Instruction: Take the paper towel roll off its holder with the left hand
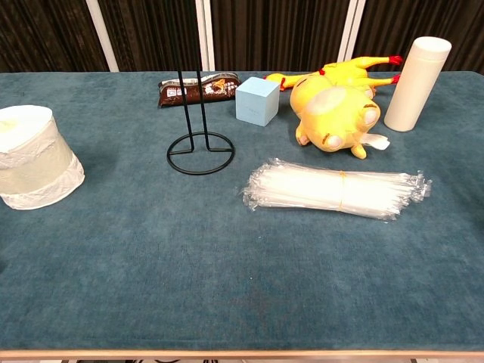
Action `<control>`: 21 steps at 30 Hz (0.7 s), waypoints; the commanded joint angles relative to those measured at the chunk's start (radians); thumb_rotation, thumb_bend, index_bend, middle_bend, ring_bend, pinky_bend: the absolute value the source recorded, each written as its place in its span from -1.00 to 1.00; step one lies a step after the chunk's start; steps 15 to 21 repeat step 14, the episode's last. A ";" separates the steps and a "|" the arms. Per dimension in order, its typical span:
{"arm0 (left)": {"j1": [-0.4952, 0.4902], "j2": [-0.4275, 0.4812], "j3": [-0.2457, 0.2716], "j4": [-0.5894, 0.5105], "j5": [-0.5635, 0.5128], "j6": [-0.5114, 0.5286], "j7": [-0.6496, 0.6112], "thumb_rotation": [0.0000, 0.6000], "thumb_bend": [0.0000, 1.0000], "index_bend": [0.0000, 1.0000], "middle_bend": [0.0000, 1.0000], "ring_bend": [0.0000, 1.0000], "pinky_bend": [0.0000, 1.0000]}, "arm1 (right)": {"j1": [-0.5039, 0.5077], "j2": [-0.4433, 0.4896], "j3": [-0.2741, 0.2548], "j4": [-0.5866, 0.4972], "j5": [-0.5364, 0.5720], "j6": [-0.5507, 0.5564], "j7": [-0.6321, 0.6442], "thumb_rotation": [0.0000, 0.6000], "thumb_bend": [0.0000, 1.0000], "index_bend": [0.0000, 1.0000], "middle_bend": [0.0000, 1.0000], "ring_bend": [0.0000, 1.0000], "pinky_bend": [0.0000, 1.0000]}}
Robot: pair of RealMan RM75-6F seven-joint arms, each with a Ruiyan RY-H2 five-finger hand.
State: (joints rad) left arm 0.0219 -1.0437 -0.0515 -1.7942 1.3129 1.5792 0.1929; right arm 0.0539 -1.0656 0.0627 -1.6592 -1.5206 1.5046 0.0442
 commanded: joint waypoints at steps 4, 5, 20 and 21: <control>-0.051 -0.015 -0.026 0.097 -0.004 -0.083 -0.110 1.00 -1.00 -0.82 -1.00 -1.00 -1.00 | -0.006 0.004 0.004 -0.003 0.016 0.003 0.007 1.00 -0.40 -0.88 -0.84 -0.83 -1.00; -0.054 -0.019 -0.025 0.109 0.011 -0.082 -0.123 1.00 -1.00 -0.82 -1.00 -1.00 -1.00 | -0.006 0.004 0.005 -0.003 0.017 0.004 0.008 1.00 -0.41 -0.88 -0.84 -0.83 -1.00; -0.057 -0.056 -0.012 0.159 0.096 -0.047 -0.123 1.00 -1.00 -0.81 -1.00 -1.00 -1.00 | -0.001 0.002 0.004 -0.004 0.017 -0.007 0.009 1.00 -0.41 -0.88 -0.84 -0.83 -1.00; -0.057 -0.056 -0.012 0.159 0.096 -0.047 -0.123 1.00 -1.00 -0.81 -1.00 -1.00 -1.00 | -0.001 0.002 0.004 -0.004 0.017 -0.007 0.009 1.00 -0.41 -0.88 -0.84 -0.83 -1.00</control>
